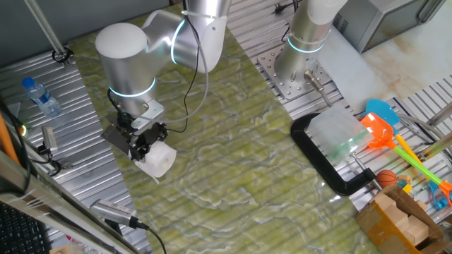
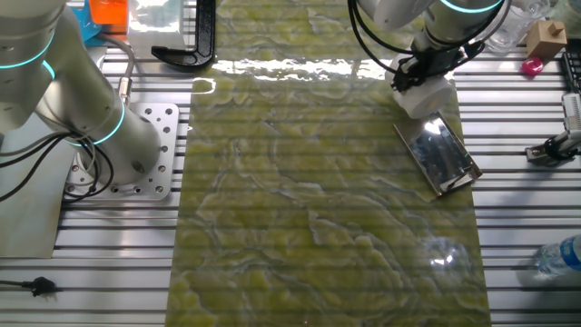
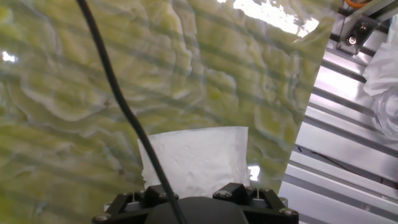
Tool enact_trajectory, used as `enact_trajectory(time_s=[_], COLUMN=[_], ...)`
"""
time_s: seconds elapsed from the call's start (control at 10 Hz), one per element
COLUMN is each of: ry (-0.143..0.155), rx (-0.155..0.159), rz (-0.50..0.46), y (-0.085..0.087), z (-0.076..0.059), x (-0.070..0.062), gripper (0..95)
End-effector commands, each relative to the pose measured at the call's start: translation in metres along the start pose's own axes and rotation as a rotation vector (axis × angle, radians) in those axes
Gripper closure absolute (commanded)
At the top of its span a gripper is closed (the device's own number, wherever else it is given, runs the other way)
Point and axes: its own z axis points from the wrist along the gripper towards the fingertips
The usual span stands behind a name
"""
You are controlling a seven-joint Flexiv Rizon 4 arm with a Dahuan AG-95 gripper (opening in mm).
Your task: Put the toilet paper on its holder
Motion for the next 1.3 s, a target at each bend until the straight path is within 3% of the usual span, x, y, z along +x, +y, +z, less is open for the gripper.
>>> enact_trajectory(time_s=[0.1,1.3], ry=[0.002,0.019], rx=[-0.001,0.003], rz=[-0.003,-0.018], y=[0.0008,-0.0004], z=[-0.0006,-0.0048], x=[0.0003,0.0026], gripper=[95.0,95.0])
